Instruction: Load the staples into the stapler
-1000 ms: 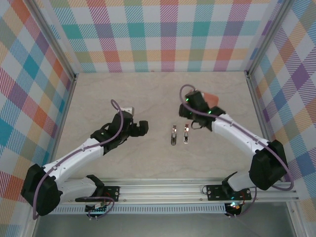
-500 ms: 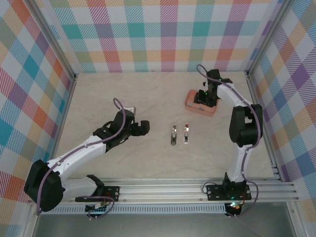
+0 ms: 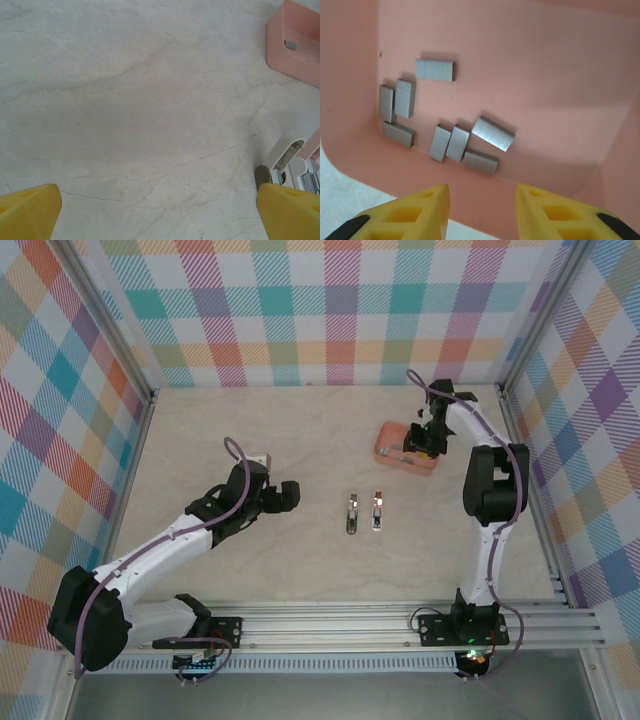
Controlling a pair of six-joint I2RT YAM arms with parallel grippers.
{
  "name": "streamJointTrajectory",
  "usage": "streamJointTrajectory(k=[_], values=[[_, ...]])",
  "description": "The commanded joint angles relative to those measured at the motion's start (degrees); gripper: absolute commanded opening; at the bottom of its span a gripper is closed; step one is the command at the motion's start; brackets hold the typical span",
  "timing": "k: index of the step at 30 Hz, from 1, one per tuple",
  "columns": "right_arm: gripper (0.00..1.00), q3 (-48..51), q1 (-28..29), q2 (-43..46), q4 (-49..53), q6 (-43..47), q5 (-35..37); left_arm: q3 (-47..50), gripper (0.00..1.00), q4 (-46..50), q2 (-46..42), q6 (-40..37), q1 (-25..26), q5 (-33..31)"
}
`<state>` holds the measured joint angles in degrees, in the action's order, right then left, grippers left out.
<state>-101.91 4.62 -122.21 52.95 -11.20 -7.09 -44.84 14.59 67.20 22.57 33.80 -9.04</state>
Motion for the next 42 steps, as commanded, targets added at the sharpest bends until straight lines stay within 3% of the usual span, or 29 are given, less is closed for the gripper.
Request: streamJointTrajectory(k=[1, 10, 18, 28, 34, 36, 42], values=[[0.39, -0.84, 0.21, -0.94, 4.17, 2.34, 0.73, 0.00, 1.00, -1.41, 0.01, 0.29, -0.75, 0.30], [0.39, -1.30, 0.12, -2.77, 6.55, 4.01, 2.75, 0.95, 1.00, -1.33, -2.22, 0.55, -0.84, -1.00], [0.37, 0.14, 0.23, -2.56, 8.63, 3.68, 0.30, 1.25, 1.00, -0.54, -3.08, 0.61, -0.93, -1.65], [0.34, 8.97, 1.49, 3.26, 8.11, 2.64, -10.29, 1.97, 1.00, -1.58, -3.40, 0.73, -0.93, -2.48], [0.36, 10.70, 3.17, 9.01, 6.38, 1.01, -13.06, 1.79, 1.00, -1.71, -3.19, 0.56, -1.02, -1.92], [0.39, 9.92, 3.24, 10.85, 6.62, 1.43, -11.82, 1.54, 1.00, -1.46, -3.15, 0.31, -1.02, -2.03], [0.49, 2.84, 2.51, 9.05, 9.54, 7.01, 0.99, 1.38, 1.00, -1.15, -3.47, -0.02, -1.11, -2.09]])
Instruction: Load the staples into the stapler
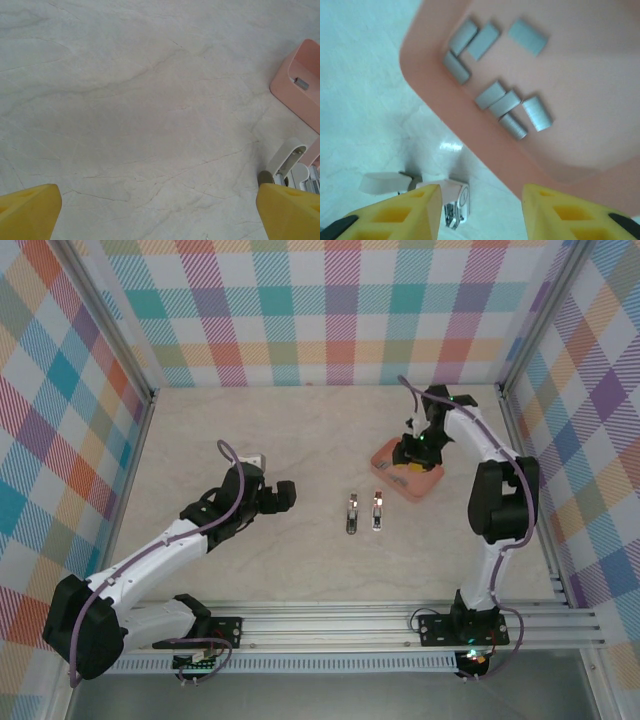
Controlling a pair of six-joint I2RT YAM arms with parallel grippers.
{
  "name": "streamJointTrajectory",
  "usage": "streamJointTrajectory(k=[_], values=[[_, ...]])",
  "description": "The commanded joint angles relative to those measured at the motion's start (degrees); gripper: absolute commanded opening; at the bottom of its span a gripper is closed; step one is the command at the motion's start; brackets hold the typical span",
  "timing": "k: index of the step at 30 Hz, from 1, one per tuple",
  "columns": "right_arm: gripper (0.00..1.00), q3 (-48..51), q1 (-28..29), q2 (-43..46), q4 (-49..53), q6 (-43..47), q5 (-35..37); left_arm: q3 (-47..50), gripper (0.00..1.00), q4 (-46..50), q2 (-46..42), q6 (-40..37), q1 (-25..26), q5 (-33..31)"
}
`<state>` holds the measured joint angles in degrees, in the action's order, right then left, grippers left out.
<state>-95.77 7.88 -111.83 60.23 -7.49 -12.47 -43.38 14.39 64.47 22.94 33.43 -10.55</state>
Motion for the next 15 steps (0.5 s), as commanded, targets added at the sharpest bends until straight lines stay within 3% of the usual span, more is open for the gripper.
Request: streamJointTrajectory(k=[1, 6, 15], values=[[0.52, -4.55, -0.89, -2.16, 2.56, 4.29, 8.62, -0.20, 1.00, -0.79, -0.81, -0.39, -0.73, -0.69], [0.58, -6.54, -3.11, -3.87, -0.64, 9.29, 17.85, 0.28, 1.00, 0.05, -2.11, -0.18, -0.73, -1.63], [0.62, -6.56, -7.52, -8.78, -5.46, 14.86, 12.49, 0.39, 1.00, 0.17, -2.09, -0.19, -0.82, -2.16]])
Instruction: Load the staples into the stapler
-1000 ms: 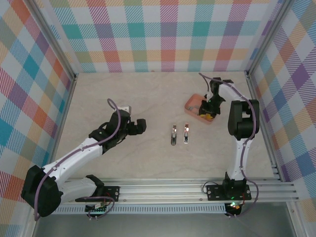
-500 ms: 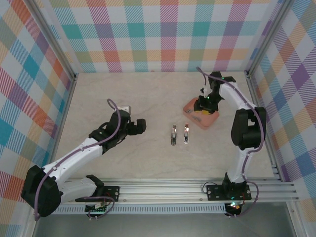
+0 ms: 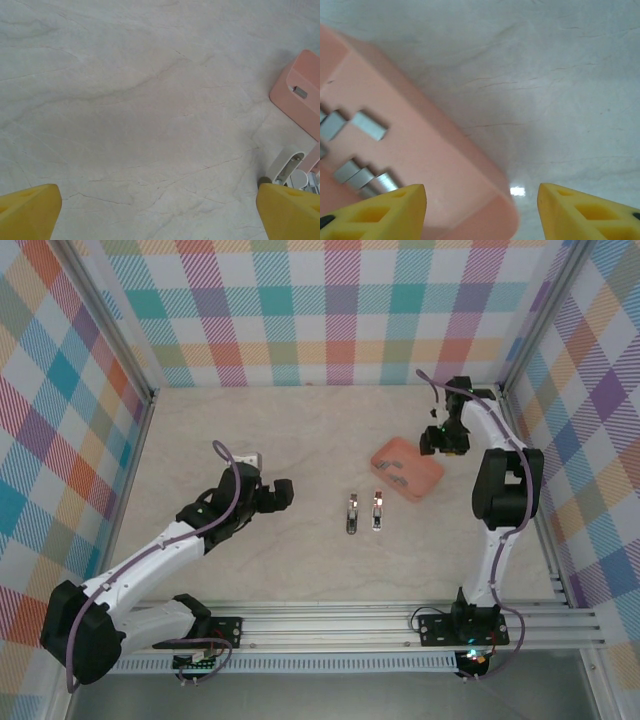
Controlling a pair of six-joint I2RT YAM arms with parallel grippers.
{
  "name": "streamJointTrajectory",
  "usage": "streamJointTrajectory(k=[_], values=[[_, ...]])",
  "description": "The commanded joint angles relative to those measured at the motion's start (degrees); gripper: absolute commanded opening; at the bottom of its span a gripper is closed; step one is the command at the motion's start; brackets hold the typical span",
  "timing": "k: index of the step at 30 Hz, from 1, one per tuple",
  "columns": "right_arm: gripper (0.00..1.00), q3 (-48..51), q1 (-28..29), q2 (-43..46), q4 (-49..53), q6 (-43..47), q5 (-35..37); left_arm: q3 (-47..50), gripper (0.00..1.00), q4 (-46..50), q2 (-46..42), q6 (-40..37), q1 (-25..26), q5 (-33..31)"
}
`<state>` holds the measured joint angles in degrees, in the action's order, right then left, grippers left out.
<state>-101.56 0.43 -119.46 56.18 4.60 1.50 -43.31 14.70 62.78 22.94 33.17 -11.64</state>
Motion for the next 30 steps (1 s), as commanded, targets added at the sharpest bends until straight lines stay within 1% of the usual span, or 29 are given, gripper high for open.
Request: streamJointTrajectory(k=[1, 5, 8, 11, 15, 24, 30], values=[[0.62, -0.61, -0.31, -1.59, -1.88, 2.70, -1.66, 0.26, 1.00, -0.22, -0.30, -0.21, -0.56, -1.05], [0.61, -0.26, -0.71, -3.21, -2.37, 2.79, -1.37, -0.36, 1.00, -0.10, 0.28, -0.35, -0.56, -0.91], [0.56, 1.15, -0.93, -3.02, -3.09, 2.70, -0.68, -0.49, 1.00, -0.36, 0.80, -0.27, -0.56, -0.90], [0.51, 3.13, -1.16, -2.52, -4.15, 2.30, -2.19, -1.09, 1.00, -0.68, 1.84, -0.40, -0.58, -0.31], [0.50, 4.97, -1.35, -2.76, -4.59, 1.91, -3.39, -2.36, 1.00, -1.02, 3.65, -0.66, -0.58, 0.83], [0.33, 9.40, -1.83, -0.92, -5.34, 1.46, -1.88, -3.35, 1.00, -1.32, 4.93, -0.46, -0.56, 1.70], [0.26, 13.00, -2.52, 1.21, -5.91, -0.81, -1.17, -3.38, 1.00, -1.58, 5.64, -0.36, -0.57, 2.10]])
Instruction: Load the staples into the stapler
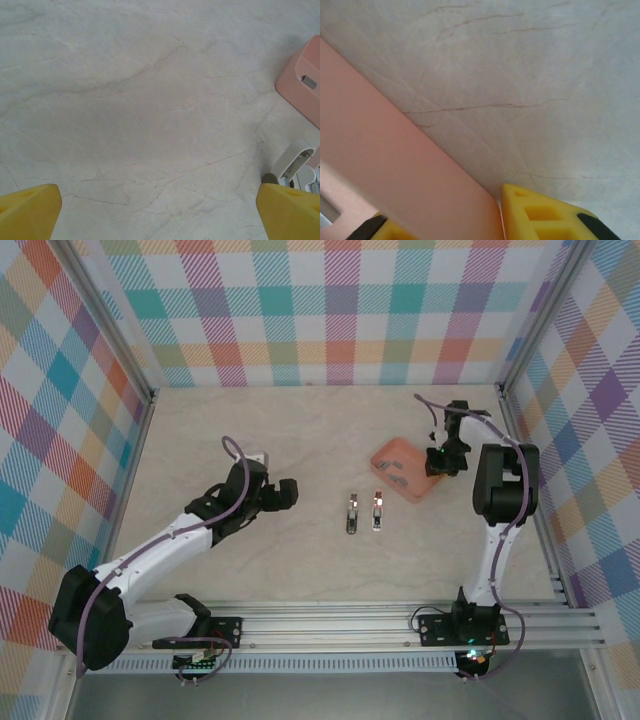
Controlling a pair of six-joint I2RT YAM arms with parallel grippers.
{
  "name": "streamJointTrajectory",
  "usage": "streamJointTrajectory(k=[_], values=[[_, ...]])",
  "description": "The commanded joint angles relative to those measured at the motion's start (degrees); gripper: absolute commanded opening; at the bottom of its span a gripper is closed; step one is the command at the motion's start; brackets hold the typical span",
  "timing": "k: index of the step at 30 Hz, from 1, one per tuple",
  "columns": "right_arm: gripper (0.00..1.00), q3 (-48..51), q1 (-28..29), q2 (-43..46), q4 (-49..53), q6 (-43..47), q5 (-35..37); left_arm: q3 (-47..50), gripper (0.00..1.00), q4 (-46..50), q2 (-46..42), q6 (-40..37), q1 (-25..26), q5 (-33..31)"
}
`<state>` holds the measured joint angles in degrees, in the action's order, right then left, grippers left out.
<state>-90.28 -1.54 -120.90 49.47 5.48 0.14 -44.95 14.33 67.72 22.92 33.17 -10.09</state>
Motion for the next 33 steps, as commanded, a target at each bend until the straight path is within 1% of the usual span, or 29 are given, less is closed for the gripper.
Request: streamJointTrajectory(k=[1, 5, 12, 17, 23, 25, 26, 27, 30, 33], values=[[0.24, 2.22, -0.66, 3.05, 0.87, -1.92, 0.23, -1.95, 1.00, -1.26, 1.11, -0.58, -0.58, 0.92], [0.21, 4.40, -0.83, 4.87, 1.56, -3.38, 1.44, -3.66, 1.00, -0.47, 2.71, -1.72, -0.60, 1.89], [0.19, 8.77, -1.50, 7.46, 3.95, -7.68, 5.29, -3.91, 1.00, -0.76, 2.88, -1.76, -0.61, 2.62], [0.20, 12.69, -2.56, 10.24, 6.58, -12.01, 6.63, -3.68, 1.00, -0.47, 2.41, -1.84, -0.62, 2.70], [0.22, 17.66, -3.70, 13.65, 7.24, -14.15, 7.15, -4.04, 1.00, -0.46, 2.58, -2.26, -0.64, 3.29], [0.25, 18.12, -3.61, 15.35, 7.84, -14.61, 6.79, -4.20, 1.00, -0.30, 2.70, -2.43, -0.64, 3.36], [0.30, 17.91, -3.64, 16.42, 8.35, -14.91, 6.63, -4.31, 1.00, -0.26, 2.71, -2.42, -0.65, 3.49], [0.32, 17.50, -3.64, 17.49, 8.92, -15.04, 6.47, -4.35, 1.00, -0.18, 2.64, -2.39, -0.65, 3.50], [0.34, 15.66, -3.37, 21.55, 10.91, -14.71, 5.38, -4.20, 1.00, -0.06, 2.20, -2.11, -0.63, 3.19], [0.34, 14.23, -1.89, 25.63, 11.07, -12.95, 3.75, -3.95, 1.00, -0.26, 1.99, -1.83, -0.64, 2.95]])
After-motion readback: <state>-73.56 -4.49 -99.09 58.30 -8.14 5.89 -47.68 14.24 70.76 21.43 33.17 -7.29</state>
